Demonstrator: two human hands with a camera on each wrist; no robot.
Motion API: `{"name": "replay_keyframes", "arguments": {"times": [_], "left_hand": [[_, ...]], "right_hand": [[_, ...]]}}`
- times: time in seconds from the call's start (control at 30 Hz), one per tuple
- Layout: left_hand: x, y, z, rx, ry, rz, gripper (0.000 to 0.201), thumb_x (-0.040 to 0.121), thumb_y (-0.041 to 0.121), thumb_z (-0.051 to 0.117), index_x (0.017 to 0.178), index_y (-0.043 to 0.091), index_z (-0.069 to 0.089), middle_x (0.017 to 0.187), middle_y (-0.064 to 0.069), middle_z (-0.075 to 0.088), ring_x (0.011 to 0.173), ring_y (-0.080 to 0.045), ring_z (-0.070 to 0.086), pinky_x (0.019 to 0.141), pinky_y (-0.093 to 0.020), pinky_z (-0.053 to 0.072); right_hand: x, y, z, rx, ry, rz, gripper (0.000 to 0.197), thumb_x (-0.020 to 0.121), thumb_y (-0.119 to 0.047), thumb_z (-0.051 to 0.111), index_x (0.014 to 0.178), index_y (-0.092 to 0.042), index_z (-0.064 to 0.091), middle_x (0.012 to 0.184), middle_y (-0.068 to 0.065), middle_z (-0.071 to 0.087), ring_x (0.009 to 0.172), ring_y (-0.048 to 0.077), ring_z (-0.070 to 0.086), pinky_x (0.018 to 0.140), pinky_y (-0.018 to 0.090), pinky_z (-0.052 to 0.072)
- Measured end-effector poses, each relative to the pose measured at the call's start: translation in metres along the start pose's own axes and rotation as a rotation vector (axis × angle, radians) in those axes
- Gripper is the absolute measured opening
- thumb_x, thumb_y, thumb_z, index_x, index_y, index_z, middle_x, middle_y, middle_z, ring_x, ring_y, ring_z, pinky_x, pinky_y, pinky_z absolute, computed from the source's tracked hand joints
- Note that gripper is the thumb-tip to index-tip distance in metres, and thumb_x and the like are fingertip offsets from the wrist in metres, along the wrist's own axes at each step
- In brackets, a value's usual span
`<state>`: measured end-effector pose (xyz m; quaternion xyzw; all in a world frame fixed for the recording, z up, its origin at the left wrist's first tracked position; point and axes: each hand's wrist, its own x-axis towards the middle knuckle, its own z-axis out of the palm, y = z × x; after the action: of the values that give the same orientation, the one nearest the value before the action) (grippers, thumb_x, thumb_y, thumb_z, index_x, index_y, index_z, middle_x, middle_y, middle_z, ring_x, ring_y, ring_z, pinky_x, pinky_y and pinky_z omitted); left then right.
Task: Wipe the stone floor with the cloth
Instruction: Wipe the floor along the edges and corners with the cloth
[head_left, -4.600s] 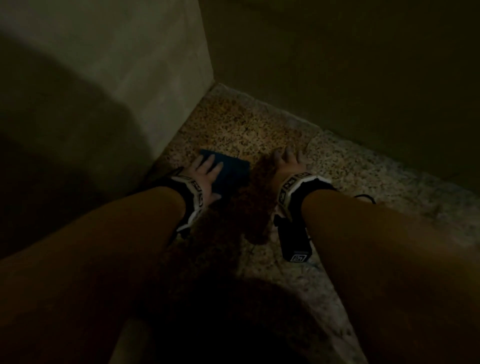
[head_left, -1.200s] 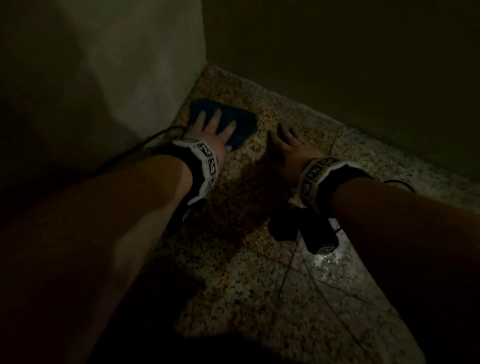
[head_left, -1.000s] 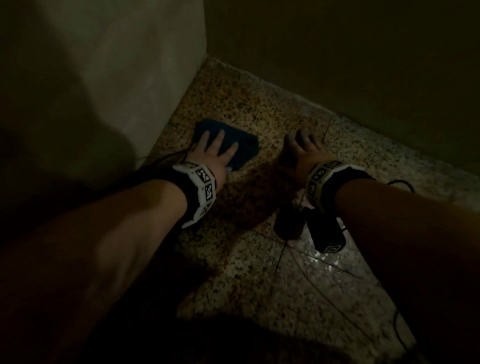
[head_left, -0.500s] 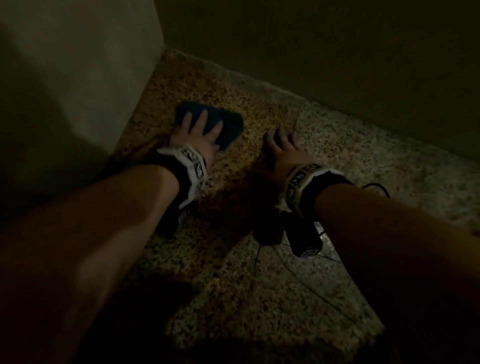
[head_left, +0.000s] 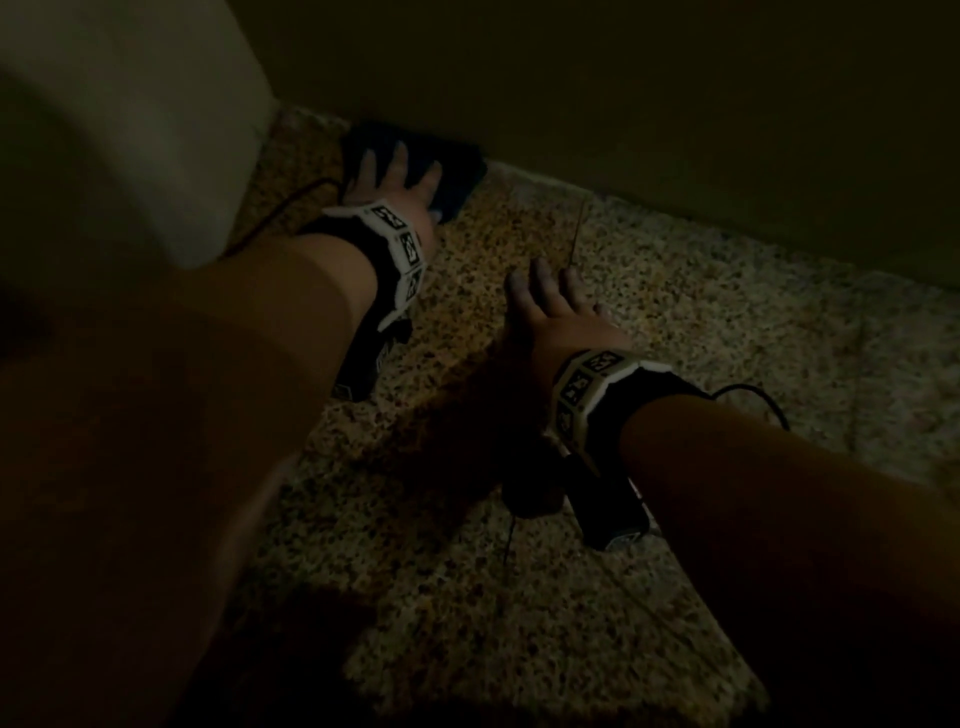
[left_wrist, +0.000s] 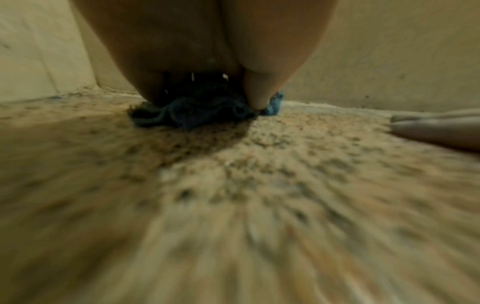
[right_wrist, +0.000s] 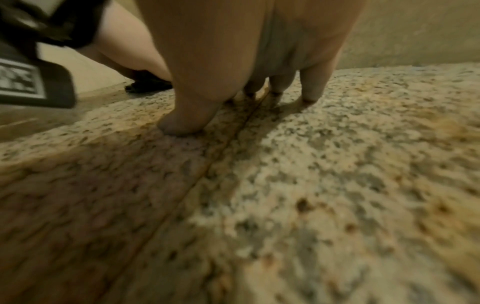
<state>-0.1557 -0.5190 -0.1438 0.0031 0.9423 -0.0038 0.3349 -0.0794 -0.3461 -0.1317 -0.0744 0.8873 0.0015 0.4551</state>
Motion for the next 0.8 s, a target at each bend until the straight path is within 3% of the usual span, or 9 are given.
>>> {"name": "replay_keyframes", "arguments": {"times": [0.1,0.23,0.3,0.4,0.47,0.57,0.7,0.8], "left_hand": [[-0.022,0.004,0.010,0.066,-0.032,0.049,0.057,0.103,0.033,0.027,0.153,0.023,0.000,0.157,-0.011,-0.018,0.142,-0.041,-0.011,0.116,-0.052,0.007],[-0.067,0.008,0.041,0.007,-0.086,0.021,0.059,0.105,0.029,0.026,0.150,0.030,-0.012,0.156,-0.007,-0.024,0.143,-0.037,-0.016,0.117,-0.048,0.006],[-0.086,0.010,0.060,-0.040,-0.104,0.058,0.059,0.105,0.030,0.025,0.149,0.031,-0.014,0.155,-0.004,-0.026,0.143,-0.034,-0.018,0.117,-0.044,0.004],[-0.109,0.009,0.084,-0.033,-0.119,0.099,0.057,0.104,0.034,0.023,0.149,0.033,-0.013,0.155,-0.002,-0.026,0.143,-0.032,-0.019,0.117,-0.041,0.002],[-0.120,0.010,0.097,-0.018,-0.129,0.134,0.056,0.104,0.036,0.021,0.149,0.034,-0.012,0.155,-0.001,-0.026,0.143,-0.032,-0.019,0.117,-0.041,0.003],[-0.127,0.010,0.103,0.006,-0.150,0.147,0.056,0.104,0.036,0.021,0.149,0.036,-0.013,0.155,0.001,-0.027,0.143,-0.030,-0.019,0.118,-0.043,0.006],[-0.125,0.009,0.100,0.037,-0.173,0.139,0.057,0.104,0.039,0.020,0.147,0.038,-0.016,0.154,0.003,-0.030,0.143,-0.028,-0.021,0.118,-0.043,0.006],[-0.116,0.014,0.093,0.055,-0.160,0.135,0.058,0.104,0.039,0.022,0.148,0.037,-0.016,0.154,0.002,-0.028,0.143,-0.030,-0.020,0.117,-0.044,0.006]], "right_hand": [[-0.003,0.000,-0.003,-0.014,-0.020,0.013,0.109,0.085,-0.019,0.068,0.147,-0.033,-0.021,0.151,-0.007,-0.035,0.142,0.026,-0.026,0.117,0.051,-0.002],[0.002,-0.002,-0.004,-0.028,0.005,0.011,0.109,0.086,-0.015,0.068,0.147,-0.037,-0.020,0.151,-0.010,-0.033,0.144,0.027,-0.022,0.116,0.056,0.009],[0.003,0.004,0.000,0.009,0.071,0.006,0.098,0.091,-0.026,0.063,0.147,-0.041,-0.017,0.153,-0.013,-0.030,0.145,0.026,-0.017,0.112,0.060,0.021],[0.004,0.017,0.007,0.011,0.124,0.028,0.102,0.087,-0.050,0.063,0.148,-0.035,-0.017,0.155,-0.005,-0.027,0.146,0.028,-0.013,0.117,0.052,0.016],[0.001,0.025,0.015,-0.003,0.112,0.113,0.105,0.084,-0.061,0.059,0.148,-0.034,-0.019,0.156,-0.004,-0.027,0.145,0.030,-0.014,0.116,0.055,0.014],[-0.001,0.037,0.026,-0.080,0.080,0.152,0.106,0.086,-0.054,0.061,0.145,-0.036,-0.025,0.154,-0.005,-0.030,0.145,0.030,-0.016,0.114,0.058,0.016],[-0.009,0.042,0.021,-0.113,0.087,0.112,0.094,0.095,-0.036,0.057,0.147,-0.034,-0.022,0.155,-0.004,-0.028,0.146,0.028,-0.014,0.117,0.048,0.017],[-0.017,0.042,0.021,-0.144,0.068,0.096,0.094,0.095,-0.035,0.056,0.147,-0.031,-0.022,0.154,-0.003,-0.030,0.146,0.027,-0.015,0.116,0.046,0.017]]}}
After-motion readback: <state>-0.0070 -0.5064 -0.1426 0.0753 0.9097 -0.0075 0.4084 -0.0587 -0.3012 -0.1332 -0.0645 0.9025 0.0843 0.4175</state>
